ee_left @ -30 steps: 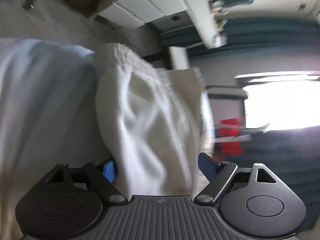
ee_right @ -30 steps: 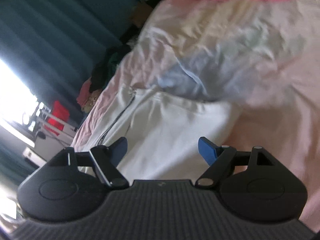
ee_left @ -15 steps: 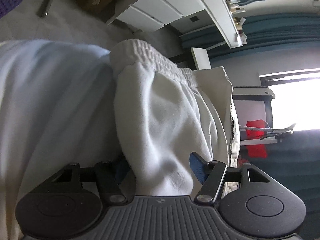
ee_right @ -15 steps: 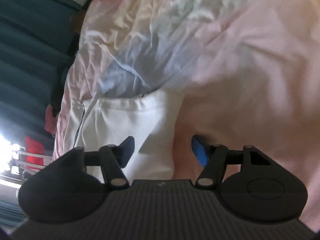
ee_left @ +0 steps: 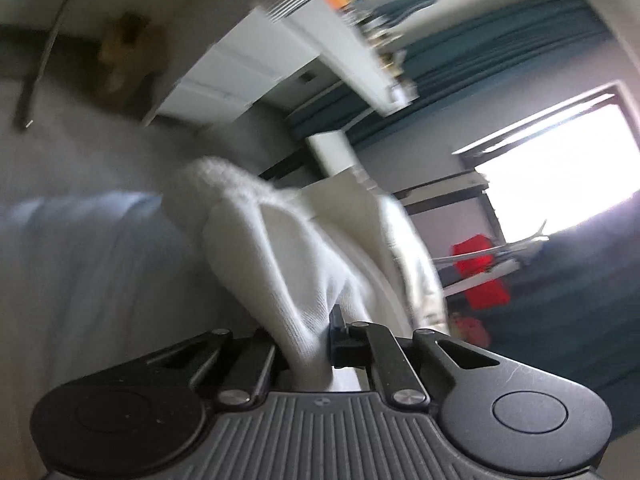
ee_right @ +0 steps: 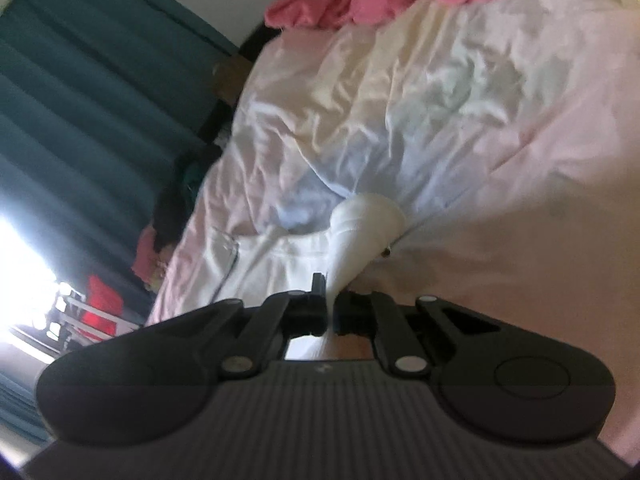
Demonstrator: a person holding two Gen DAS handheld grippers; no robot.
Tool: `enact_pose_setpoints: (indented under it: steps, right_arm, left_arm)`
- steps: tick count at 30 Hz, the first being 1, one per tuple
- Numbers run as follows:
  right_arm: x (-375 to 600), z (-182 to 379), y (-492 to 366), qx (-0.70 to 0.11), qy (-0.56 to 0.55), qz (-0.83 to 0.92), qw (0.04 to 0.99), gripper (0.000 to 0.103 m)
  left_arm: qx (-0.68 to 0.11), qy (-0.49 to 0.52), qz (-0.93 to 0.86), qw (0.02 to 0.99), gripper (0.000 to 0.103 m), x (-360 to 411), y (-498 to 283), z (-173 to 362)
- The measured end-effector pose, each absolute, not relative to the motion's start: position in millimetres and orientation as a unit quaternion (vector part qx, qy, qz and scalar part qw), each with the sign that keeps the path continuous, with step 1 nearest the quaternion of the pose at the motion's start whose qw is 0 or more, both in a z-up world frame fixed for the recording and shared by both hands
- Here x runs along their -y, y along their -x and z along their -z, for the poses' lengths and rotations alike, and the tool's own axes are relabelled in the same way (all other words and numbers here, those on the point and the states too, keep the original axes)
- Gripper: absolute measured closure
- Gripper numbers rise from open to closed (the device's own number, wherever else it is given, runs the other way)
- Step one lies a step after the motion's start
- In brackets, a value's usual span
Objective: Fold clothes
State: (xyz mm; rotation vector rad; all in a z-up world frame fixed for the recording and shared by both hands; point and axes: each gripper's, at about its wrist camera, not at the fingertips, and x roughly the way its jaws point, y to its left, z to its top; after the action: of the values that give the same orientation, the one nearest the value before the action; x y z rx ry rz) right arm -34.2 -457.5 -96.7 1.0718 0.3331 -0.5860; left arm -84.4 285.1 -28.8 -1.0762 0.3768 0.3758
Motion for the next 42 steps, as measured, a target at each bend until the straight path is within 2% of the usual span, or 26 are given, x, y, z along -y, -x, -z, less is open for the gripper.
enact_pose_setpoints:
  steps: [3,7,11,15,21,25,28,31,33,34,37,38,40,41,42]
  right_arm:
    - [459.7,82.4,36.4,-0.142,-0.505,0.270,0.807,0.098]
    - [461.5,51.4,-1.0,-0.134,-0.479,0.259,0.828,0.098]
    - [461.7,18.7,-84.0,-0.122,-0.438,0.268,0.850,0.098]
    - [461.0,7.8,-197.6,-0.127,-0.381,0.302,0.864,0.098]
    - [444.3,55.1,-349.4,-0.172,-0.303,0.342,0.873,0.098]
    - [439.1,95.0,-411.4,-0.205,-0.265,0.349,0.875,0.097]
    - [444.1,114.9,-426.8,-0.223,-0.272,0.346,0.870,0.097]
    - [452.5,123.2,-427.8,-0.237,-0.292,0.323,0.868,0.095]
    - [459.3,121.3,-420.6,-0.244,-0.309,0.297,0.870,0.093]
    - [460.0,117.0,-413.2,-0.246,-0.313,0.290,0.870,0.093]
    - [459.7,103.7,-385.1,-0.242,-0.335,0.260,0.873,0.090]
    - [458.4,99.0,-372.2,-0.236,-0.346,0.245,0.874,0.085]
    - [455.4,91.2,-340.1,-0.222,-0.369,0.216,0.876,0.064]
    - [454.1,88.2,-323.1,-0.215,-0.380,0.204,0.876,0.044]
    - [452.4,85.2,-304.6,-0.208,-0.390,0.192,0.876,0.029]
  left_arm:
    - [-0.164,0.481,-0.159,0.846,0.097,-280.0,63.0,4.0]
    - [-0.161,0.476,-0.149,0.852,0.097,-286.3,23.5,-27.0]
    - [-0.170,0.417,-0.162,0.878,0.097,-283.1,-63.9,-56.6]
    - [-0.200,0.392,-0.184,0.879,0.096,-277.7,-159.6,-47.2]
    - [-0.265,0.357,-0.220,0.868,0.094,-274.2,-291.7,-12.6]
    - [-0.306,0.332,-0.244,0.858,0.091,-271.9,-379.8,10.5]
    - [-0.336,0.312,-0.259,0.850,0.090,-271.0,-439.7,27.6]
    - [-0.355,0.281,-0.256,0.854,0.085,-267.8,-451.9,30.7]
    - [-0.355,0.287,-0.235,0.858,0.072,-267.5,-451.2,26.4]
    - [-0.353,0.292,-0.222,0.861,0.060,-267.8,-447.9,23.4]
    - [-0.337,0.300,-0.186,0.873,0.049,-267.8,-426.3,10.3]
    - [-0.330,0.302,-0.178,0.876,0.045,-267.1,-416.2,5.8]
    - [-0.310,0.306,-0.173,0.884,0.035,-262.4,-384.3,-3.7]
    - [-0.301,0.310,-0.169,0.886,0.031,-261.9,-366.8,-6.4]
    - [-0.297,0.317,-0.163,0.886,0.030,-264.8,-346.4,-4.9]
